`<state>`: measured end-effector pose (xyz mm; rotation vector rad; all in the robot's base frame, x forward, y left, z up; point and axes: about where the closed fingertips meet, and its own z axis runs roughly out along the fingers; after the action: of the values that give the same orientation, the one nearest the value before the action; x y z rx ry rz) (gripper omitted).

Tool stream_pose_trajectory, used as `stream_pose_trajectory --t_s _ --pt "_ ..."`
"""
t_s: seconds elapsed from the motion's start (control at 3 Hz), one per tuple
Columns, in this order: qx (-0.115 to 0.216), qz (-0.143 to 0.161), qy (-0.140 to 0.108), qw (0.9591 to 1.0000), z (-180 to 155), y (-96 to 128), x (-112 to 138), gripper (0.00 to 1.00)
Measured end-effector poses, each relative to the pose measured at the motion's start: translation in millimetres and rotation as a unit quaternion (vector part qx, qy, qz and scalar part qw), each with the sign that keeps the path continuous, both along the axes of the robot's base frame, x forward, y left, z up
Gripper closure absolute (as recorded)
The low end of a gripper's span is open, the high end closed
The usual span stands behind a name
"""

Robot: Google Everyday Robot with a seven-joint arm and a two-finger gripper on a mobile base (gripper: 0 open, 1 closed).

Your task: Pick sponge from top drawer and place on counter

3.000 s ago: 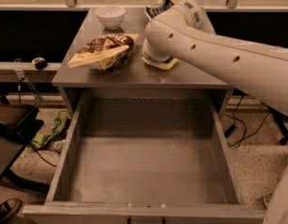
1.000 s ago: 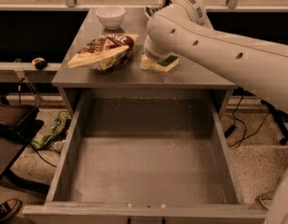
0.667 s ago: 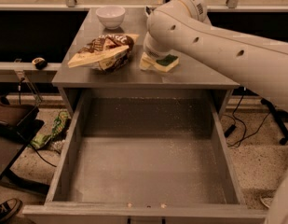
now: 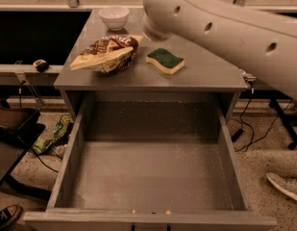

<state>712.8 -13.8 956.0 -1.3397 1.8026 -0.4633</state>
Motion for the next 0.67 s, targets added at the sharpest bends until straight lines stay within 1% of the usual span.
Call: stream_pose_trajectory --t_s 0.33,0.67 --pt "-0.022 -0.002 -0.105 0.9943 127 23 -47 0.74" --pt "0.0 -0.029 -0.175 0.9842 216 6 -78 0.79"
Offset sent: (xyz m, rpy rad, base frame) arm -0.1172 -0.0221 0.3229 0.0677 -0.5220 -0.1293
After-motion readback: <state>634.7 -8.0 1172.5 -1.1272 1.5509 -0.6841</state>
